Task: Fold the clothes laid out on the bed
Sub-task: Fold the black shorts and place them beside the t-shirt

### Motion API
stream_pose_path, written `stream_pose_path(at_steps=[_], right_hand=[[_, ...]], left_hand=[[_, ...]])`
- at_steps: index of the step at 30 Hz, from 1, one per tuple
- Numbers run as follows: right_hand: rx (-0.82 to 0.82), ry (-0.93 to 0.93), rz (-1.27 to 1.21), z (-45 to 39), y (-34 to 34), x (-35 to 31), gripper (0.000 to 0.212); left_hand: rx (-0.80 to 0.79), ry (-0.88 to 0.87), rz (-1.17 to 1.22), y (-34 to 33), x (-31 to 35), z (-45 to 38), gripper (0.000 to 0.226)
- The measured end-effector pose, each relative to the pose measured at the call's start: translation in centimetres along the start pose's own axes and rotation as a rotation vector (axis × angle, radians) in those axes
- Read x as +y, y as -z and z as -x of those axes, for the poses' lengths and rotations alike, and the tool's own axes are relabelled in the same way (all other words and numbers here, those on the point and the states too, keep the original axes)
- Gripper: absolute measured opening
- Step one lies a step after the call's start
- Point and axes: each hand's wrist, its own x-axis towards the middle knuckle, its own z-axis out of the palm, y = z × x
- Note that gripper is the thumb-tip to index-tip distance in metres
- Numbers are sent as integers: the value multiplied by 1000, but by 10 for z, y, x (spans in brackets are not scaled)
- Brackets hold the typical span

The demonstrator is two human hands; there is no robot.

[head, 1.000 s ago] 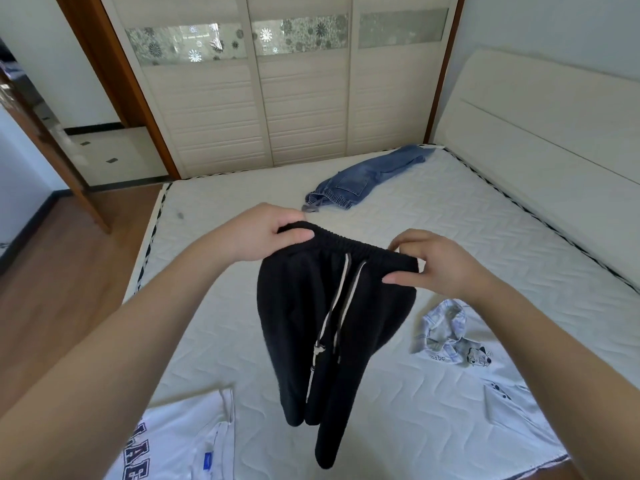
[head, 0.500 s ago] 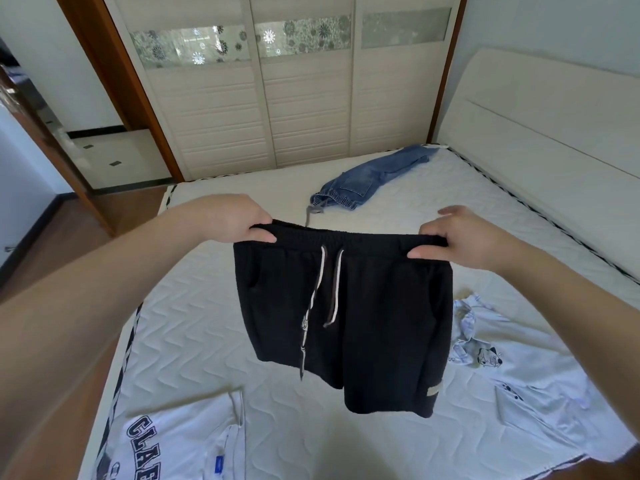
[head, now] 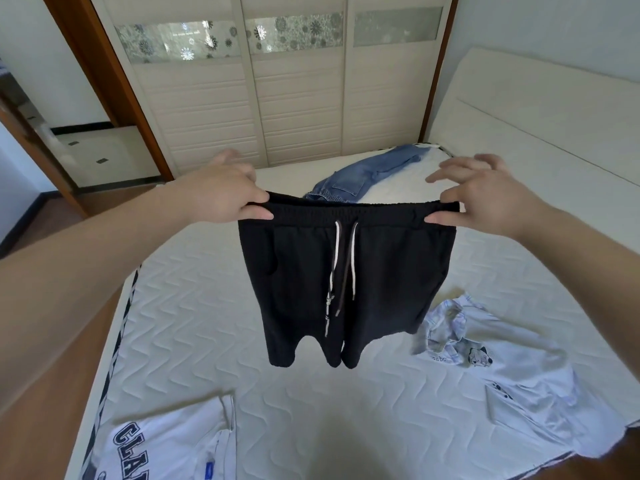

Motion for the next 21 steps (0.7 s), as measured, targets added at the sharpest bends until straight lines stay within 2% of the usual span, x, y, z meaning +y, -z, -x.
stream_pose_path(at_steps=[2, 4, 6, 13, 14, 17, 19, 21], right_hand=[[-37, -15, 10, 0, 1, -1, 44], [-91, -144, 27, -1, 4, -3, 54], [-117, -235, -31, 0, 5, -3, 53], [-214, -137, -393, 15, 8, 11, 53], [-241, -123, -401, 18, 8, 15, 51], [-312, -46, -196, 22, 2, 27, 52], [-268, -48, -71, 24, -3, 33, 52], [-176, -120, -125, 24, -3, 37, 47]], left_hand=[[13, 17, 25, 8, 0, -7, 61], [23, 20, 84, 16, 3, -13, 57], [31, 58, 271, 23, 6, -19, 58], [177, 117, 653, 30, 16, -24, 14], [191, 133, 677, 30, 16, -24, 14], [220, 139, 735, 33, 15, -24, 26], [208, 115, 742, 38, 16, -24, 29], [166, 117, 731, 41, 15, -26, 27]])
